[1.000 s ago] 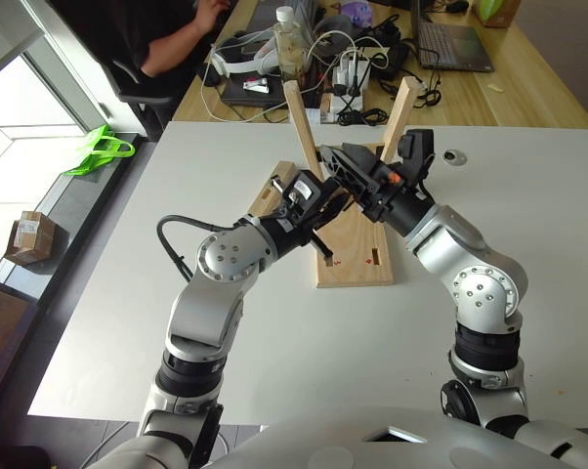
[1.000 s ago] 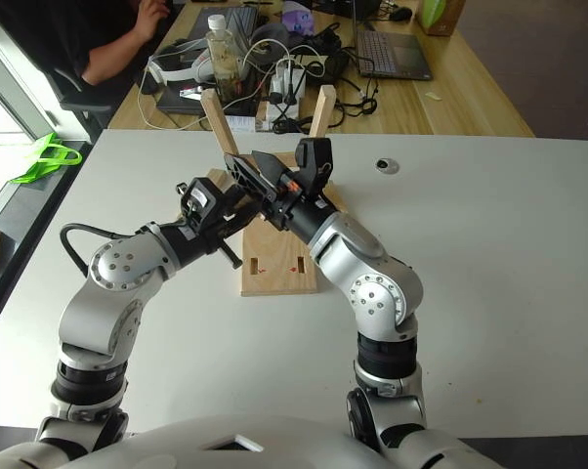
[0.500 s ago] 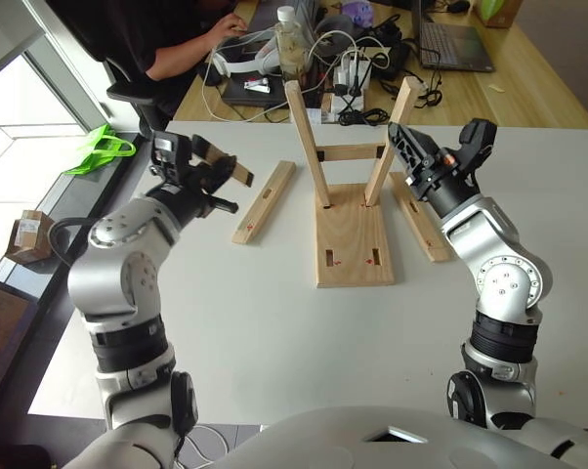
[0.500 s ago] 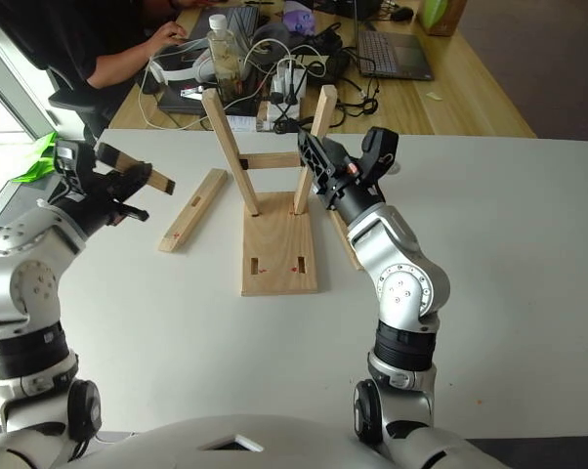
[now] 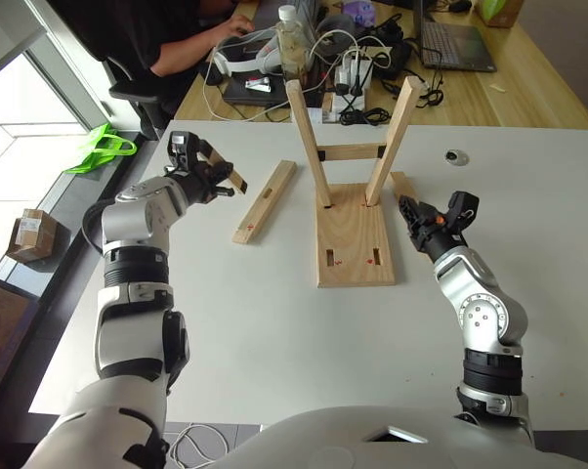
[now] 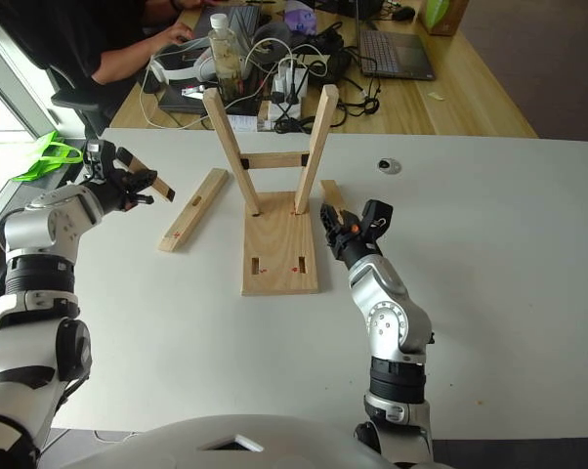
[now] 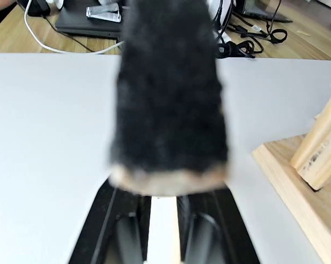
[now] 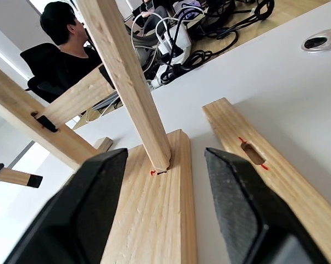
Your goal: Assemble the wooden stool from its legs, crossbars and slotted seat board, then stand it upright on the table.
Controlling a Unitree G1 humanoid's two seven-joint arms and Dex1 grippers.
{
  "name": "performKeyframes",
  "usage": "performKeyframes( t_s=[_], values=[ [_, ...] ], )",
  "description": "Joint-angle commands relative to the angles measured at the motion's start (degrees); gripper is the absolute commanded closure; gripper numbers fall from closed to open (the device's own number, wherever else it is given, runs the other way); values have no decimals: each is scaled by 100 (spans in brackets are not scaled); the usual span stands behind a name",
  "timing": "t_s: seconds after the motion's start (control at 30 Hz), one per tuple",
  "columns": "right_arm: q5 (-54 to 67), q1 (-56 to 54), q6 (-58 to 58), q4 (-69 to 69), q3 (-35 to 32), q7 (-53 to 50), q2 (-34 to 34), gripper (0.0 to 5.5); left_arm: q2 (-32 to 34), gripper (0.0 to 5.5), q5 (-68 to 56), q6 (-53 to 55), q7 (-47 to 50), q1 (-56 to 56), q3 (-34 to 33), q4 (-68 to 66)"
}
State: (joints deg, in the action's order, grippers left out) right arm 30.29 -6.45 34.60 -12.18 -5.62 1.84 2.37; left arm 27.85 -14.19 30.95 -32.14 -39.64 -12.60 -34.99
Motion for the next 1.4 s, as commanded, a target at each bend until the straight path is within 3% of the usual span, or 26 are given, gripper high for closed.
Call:
performKeyframes(
  t_s=[0.03, 0.33, 0.53, 0.87, 1.4],
  values=[
    [-109, 71, -116, 8, 118, 55, 70, 286, -218, 510, -218, -317, -72, -330, -161, -407],
    [-86, 3, -116, -30, 235, 102, 97, 286, -538, 510, 145, -1438, 56, -380, 77, -2093],
    [-96, -15, -81, -24, 218, 125, 67, 286, -609, 510, 317, -1808, -13, -326, 242, -2502],
    [-129, -30, -140, 35, 187, 98, 55, 286, -785, 510, 105, -1335, -93, 650, 433, -739],
    [-155, -121, -181, 139, 163, 128, 5, 286, -1278, 510, -313, -609, 1011, 486, 36, -160]
  ],
)
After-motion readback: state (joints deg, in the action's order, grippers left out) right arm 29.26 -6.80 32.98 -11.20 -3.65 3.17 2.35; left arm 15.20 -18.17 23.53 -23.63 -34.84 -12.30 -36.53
